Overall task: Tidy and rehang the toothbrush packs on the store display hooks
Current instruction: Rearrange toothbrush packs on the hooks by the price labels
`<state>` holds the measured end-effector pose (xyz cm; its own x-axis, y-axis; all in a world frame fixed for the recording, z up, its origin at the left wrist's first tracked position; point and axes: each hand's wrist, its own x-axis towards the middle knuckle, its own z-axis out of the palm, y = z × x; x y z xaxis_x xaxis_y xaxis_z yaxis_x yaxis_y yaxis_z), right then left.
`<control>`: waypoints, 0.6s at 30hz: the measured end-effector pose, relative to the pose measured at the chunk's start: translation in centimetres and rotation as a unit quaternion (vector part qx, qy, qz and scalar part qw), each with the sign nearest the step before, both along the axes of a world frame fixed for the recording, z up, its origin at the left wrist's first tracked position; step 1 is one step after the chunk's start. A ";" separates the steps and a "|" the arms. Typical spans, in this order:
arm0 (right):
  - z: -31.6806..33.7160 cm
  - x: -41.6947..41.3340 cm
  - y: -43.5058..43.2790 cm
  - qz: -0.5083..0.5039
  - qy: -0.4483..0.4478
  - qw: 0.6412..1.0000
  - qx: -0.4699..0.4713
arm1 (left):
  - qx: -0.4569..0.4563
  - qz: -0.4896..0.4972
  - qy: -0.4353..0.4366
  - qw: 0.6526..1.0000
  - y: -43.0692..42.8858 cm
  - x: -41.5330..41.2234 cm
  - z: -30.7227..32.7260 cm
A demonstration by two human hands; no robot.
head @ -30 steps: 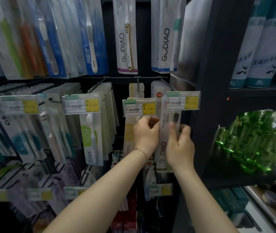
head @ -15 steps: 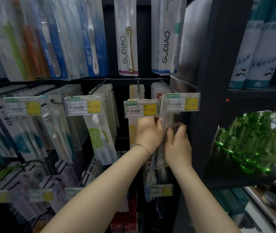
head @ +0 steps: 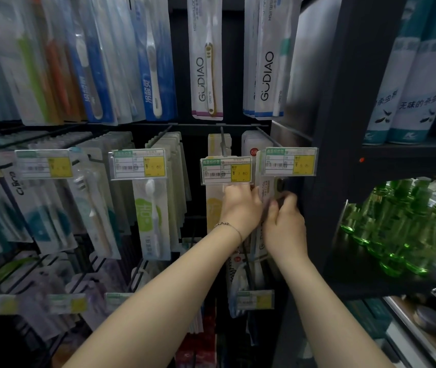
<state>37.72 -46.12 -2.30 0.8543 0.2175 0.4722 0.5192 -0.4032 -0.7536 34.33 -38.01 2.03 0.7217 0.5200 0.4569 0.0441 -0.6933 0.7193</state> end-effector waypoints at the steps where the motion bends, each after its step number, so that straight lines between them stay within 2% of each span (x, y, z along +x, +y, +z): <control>1: 0.1 0.0 0.0 0.000 0.002 1.000 0.000 | -0.001 0.001 -0.010 1.000 0.0 0.2 -0.2; 6: 0.3 0.0 -0.2 0.005 0.006 1.000 -0.002 | -0.035 0.008 -0.019 0.999 0.2 0.5 -0.4; 12: 0.6 -0.2 -0.1 0.012 0.025 1.000 0.005 | -0.032 0.049 -0.019 0.998 0.6 1.0 -1.2; 18: 0.4 -0.4 0.3 0.014 0.029 0.999 0.033 | 0.023 0.023 -0.061 0.998 1.0 -0.8 -2.2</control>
<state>37.32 -45.85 -1.85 0.8749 0.2115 0.4356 0.4837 -0.3378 -0.8074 33.57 -36.97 -0.13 0.6349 0.5276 0.5644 -0.0093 -0.7253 0.6884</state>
